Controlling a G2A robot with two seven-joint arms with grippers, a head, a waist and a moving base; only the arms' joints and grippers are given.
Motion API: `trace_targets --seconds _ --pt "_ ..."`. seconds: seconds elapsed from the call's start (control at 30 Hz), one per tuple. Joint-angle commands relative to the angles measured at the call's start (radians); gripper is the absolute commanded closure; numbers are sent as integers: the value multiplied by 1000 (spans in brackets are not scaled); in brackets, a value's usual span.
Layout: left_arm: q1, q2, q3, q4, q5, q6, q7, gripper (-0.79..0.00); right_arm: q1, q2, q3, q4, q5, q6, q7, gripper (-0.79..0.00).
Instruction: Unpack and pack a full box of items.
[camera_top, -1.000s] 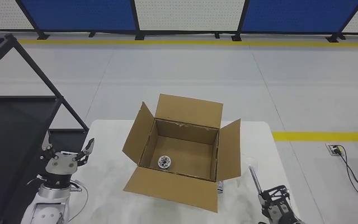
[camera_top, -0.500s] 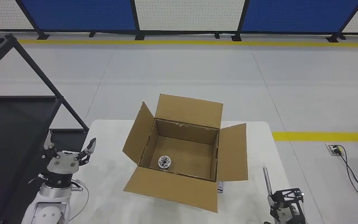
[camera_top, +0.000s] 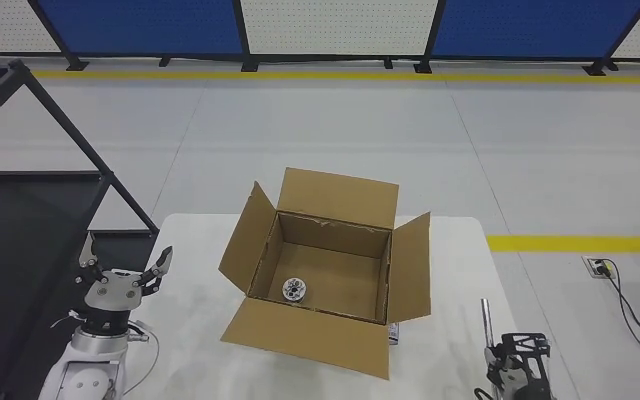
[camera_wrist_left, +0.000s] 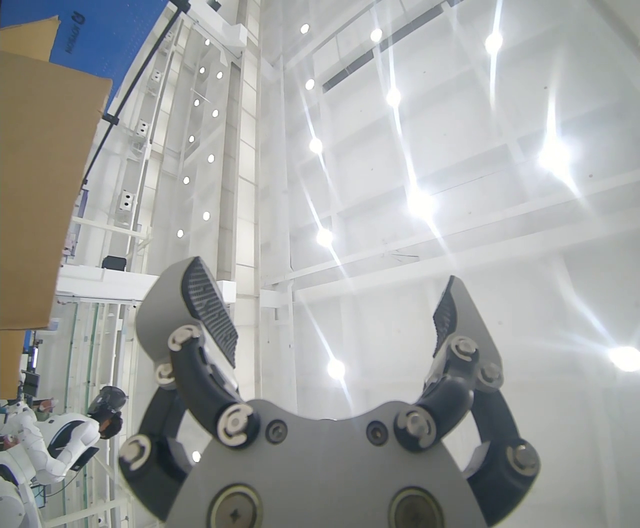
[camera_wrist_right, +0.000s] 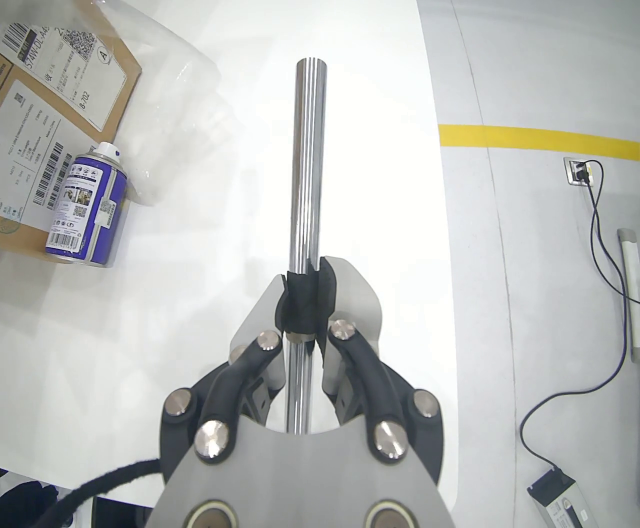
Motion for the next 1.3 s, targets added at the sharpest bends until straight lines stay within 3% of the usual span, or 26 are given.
trace_targets --seconds 0.0,0.07,0.4,0.83,0.87,0.93,1.0,1.03,1.07,1.27 --pt "-1 0 1 1 0 0 1 -785 -1 0 -1 1 -2 -19 23 0" --pt "-2 0 2 1 0 -1 1 -785 6 3 3 7 -1 -59 75 0" --pt "-6 0 5 5 0 -1 1 -785 123 -2 -62 111 -10 -67 210 0" --pt "-8 0 6 9 4 -2 6 -785 220 -14 -129 214 -18 -51 234 0" --pt "-9 0 6 9 4 -2 6 -785 221 -14 -129 214 -21 -52 235 -34" --pt "-10 0 7 10 4 -2 6 -785 223 -14 -131 212 -27 -52 239 -246" --pt "-10 0 7 11 3 -1 6 -785 222 -15 -131 207 -32 -51 240 -403" --pt "-11 0 7 11 3 -1 7 -785 220 -15 -130 203 -34 -51 238 -591" --pt "-11 0 7 11 3 0 7 -785 217 -16 -129 199 -36 -50 235 -723" --pt "-14 1 8 13 3 1 8 -785 192 -17 -112 159 -45 -47 206 -785"
